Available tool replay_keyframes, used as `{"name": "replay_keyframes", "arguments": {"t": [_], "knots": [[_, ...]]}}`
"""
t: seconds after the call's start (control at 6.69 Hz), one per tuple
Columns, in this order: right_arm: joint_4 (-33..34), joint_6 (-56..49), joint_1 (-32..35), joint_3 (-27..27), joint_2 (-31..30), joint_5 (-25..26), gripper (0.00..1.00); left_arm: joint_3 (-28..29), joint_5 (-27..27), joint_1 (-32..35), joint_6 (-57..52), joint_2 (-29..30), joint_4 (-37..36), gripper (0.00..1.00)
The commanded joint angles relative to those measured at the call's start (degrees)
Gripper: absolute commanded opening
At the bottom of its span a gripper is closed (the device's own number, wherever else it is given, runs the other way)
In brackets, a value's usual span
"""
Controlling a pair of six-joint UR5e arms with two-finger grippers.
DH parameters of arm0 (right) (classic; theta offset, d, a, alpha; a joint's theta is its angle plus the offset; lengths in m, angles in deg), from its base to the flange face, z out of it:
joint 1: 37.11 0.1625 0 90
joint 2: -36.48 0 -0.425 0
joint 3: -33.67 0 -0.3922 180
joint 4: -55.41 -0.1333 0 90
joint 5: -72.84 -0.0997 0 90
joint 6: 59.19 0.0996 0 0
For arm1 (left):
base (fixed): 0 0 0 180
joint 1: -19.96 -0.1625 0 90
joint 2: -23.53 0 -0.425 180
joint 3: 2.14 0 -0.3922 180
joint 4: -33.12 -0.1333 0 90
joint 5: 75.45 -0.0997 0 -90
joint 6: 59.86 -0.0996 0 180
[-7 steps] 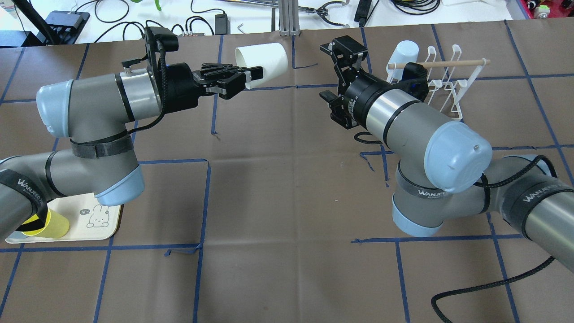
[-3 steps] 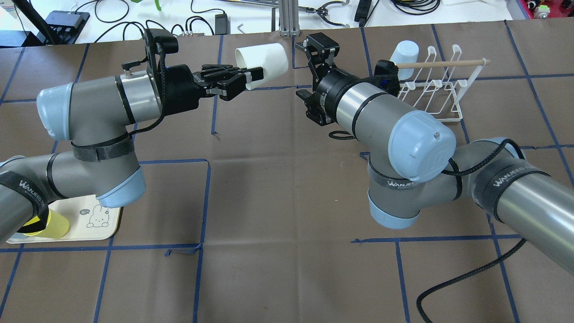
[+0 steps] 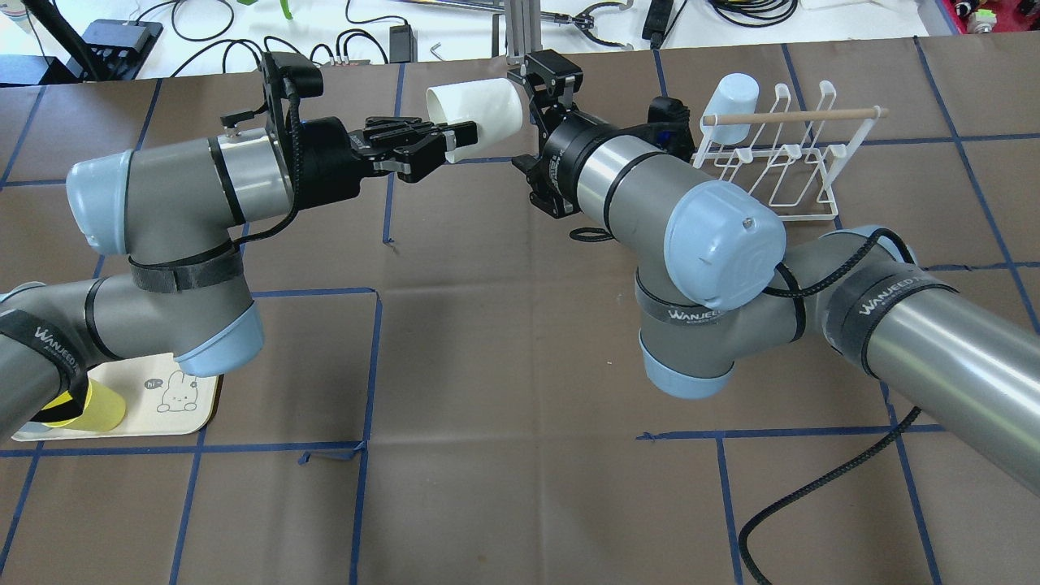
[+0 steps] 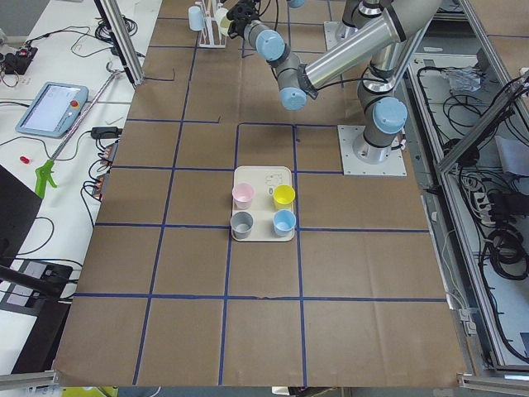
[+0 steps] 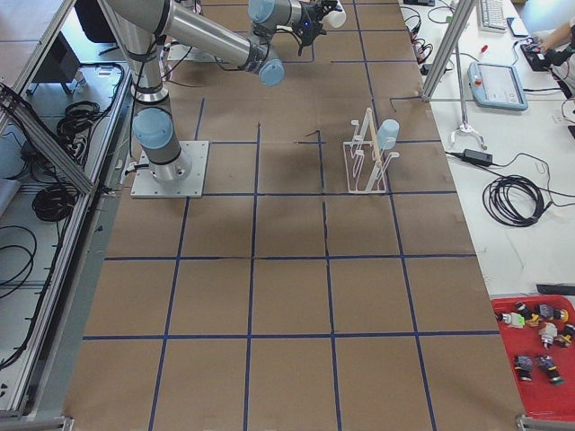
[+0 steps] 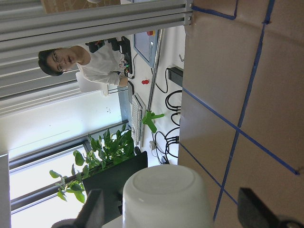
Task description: Transfer IKEA cup to right arm and place on rack
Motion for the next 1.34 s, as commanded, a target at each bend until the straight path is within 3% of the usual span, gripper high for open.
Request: {"name": "replay_keyframes", "arguments": {"t": [0.0, 0.9, 1.05, 1.2], "knots": [[-0.20, -0.42, 1.25, -3.65, 2.31, 0.05, 0.99, 0.00, -0.06, 0.00, 0.09, 0.00, 0.00, 0.07], [-0.11, -0.16, 1.78, -3.92, 3.81, -0.39, 0.98, 0.00, 0.03, 0.00, 0.44, 0.00, 0.00, 0.08], [-0.20, -0.42, 1.78, -3.92, 3.90, -0.65, 0.89, 0.00, -0.06, 0.00, 0.53, 0.00, 0.00, 0.08], [-0.20, -0.51, 1.78, -3.83, 3.99, -0.74, 0.73, 0.00, -0.06, 0.00, 0.53, 0.00, 0.00, 0.08]]}}
